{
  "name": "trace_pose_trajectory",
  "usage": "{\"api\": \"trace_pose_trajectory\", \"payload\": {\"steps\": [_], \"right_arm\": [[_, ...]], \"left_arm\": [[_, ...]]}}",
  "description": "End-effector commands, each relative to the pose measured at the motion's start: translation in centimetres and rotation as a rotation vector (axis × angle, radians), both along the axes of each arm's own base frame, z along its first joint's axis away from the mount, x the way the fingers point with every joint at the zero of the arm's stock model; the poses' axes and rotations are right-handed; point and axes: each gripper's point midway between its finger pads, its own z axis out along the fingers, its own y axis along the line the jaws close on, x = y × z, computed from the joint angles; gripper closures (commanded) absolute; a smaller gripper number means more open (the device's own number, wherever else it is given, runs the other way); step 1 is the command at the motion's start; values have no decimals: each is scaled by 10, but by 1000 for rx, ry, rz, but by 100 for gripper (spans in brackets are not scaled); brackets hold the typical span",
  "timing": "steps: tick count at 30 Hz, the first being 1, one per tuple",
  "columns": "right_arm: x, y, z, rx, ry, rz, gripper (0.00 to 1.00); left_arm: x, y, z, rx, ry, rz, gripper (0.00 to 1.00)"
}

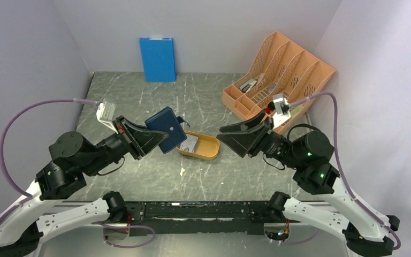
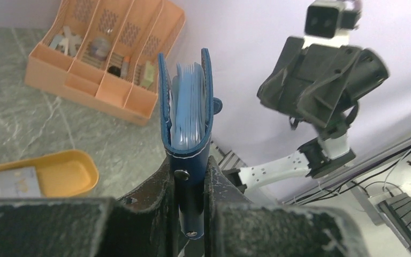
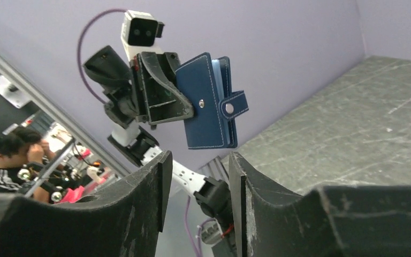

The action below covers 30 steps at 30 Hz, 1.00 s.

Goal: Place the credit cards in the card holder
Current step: Pick up the card holder from the center of the board.

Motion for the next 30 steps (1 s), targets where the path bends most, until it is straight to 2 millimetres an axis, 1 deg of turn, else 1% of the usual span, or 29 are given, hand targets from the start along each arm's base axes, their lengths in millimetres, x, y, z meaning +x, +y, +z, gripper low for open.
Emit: {"api": "trace_pose_trajectory", "payload": {"steps": [1,3,5,6,8,9,11,17,24,30], "right_arm": [[15,15,-40,-201,49,-24,54],[20,23,-45,-212,72,-18,54],[23,32,-46,-197,84,1,55],[23,37,-47,-188,93,18,57],[19,46,-46,-154,100,66,64],[18,50,-46,-141,103,85,66],[17,55,-48,-133,114,109,66],[20,64,-57,-162,134,126,65],[21,68,-55,-169,125,136,60],[23,71,-59,-185,130,134,67]], "left_arm": [[-1,8,-26,122,91,18,95],[-4,6,-29,141,103,-3,95],[-7,3,-32,151,110,-25,95],[-8,2,-34,155,116,-31,95],[-9,1,-38,155,127,-36,95],[-9,0,-39,154,130,-40,95],[-10,-2,-40,152,132,-49,95],[-10,-3,-43,148,135,-53,95],[-9,-5,-46,151,140,-54,95],[-9,-5,-44,151,137,-54,95]]}}
